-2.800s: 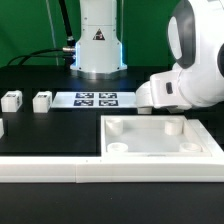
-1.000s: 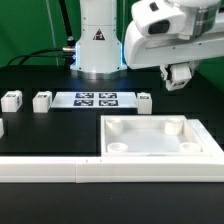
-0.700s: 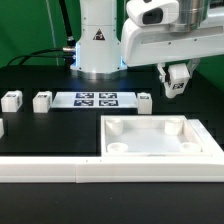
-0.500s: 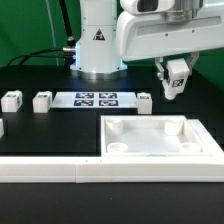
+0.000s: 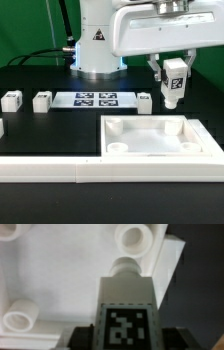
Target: Assemble square table
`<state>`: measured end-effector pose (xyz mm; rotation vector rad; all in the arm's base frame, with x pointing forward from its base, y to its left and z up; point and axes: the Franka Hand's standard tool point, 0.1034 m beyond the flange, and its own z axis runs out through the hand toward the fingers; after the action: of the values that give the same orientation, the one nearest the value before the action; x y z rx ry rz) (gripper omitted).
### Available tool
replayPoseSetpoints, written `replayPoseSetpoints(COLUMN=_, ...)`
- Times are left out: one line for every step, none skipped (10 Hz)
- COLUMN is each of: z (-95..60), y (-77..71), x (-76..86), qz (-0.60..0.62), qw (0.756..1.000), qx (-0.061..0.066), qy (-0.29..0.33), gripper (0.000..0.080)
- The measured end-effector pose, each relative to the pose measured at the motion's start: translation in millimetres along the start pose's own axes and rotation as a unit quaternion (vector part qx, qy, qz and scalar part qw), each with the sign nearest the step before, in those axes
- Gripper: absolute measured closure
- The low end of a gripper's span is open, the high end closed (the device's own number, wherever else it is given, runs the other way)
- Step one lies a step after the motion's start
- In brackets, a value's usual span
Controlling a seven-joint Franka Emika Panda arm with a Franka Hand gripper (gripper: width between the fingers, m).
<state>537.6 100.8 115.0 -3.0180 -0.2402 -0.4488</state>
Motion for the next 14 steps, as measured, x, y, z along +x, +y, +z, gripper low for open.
replayPoseSetpoints(z=-0.2, y=4.8, x=5.6, qz=-0.010, qw=1.000, qx=-0.003, qy=0.016, gripper=0.0509)
replayPoseSetpoints(z=1.2, y=9.1, x=11.7, qz=-0.013, qw=0.999, qx=-0.007, qy=0.035, gripper=0.0509)
replayPoseSetpoints(z=4.1, y=9.4, x=12.2, qz=-0.012, qw=0.999, qx=-0.006, qy=0.031, gripper=0.0509)
replayPoseSetpoints(z=4.1, y=9.2, x=11.7, qz=-0.012, qw=0.999, qx=-0.006, qy=0.031, gripper=0.0509)
replayPoseSetpoints(z=4.4, y=9.2, x=11.3, qz=-0.012, qw=0.999, qx=-0.006, qy=0.031, gripper=0.0509)
replayPoseSetpoints(z=5.2, y=8.4, x=11.8, qz=-0.012, qw=0.999, qx=-0.005, qy=0.031, gripper=0.0509)
replayPoseSetpoints(z=8.2, y=4.1, x=17.7, qz=-0.015, qw=0.999, qx=-0.003, qy=0.033, gripper=0.0509)
replayPoseSetpoints(z=13.0, y=-0.7, x=30.0, qz=-0.018, qw=0.999, qx=0.000, qy=0.039, gripper=0.0509)
replayPoseSetpoints(z=17.4, y=-0.8, x=39.0, qz=-0.021, qw=0.999, qx=0.000, qy=0.045, gripper=0.0509)
replayPoseSetpoints(z=23.3, y=-1.0, x=47.6, qz=-0.028, qw=0.998, qx=0.000, qy=0.053, gripper=0.0509)
replayPoseSetpoints(z=27.4, y=-1.1, x=51.6, qz=-0.036, qw=0.997, qx=-0.001, qy=0.064, gripper=0.0509)
replayPoseSetpoints(z=26.9, y=-1.1, x=50.0, qz=-0.036, qw=0.997, qx=-0.001, qy=0.062, gripper=0.0509)
replayPoseSetpoints(z=27.1, y=-1.1, x=49.8, qz=-0.036, qw=0.997, qx=-0.001, qy=0.061, gripper=0.0509)
replayPoseSetpoints(z=27.7, y=-1.0, x=49.4, qz=-0.036, qw=0.998, qx=-0.001, qy=0.061, gripper=0.0509)
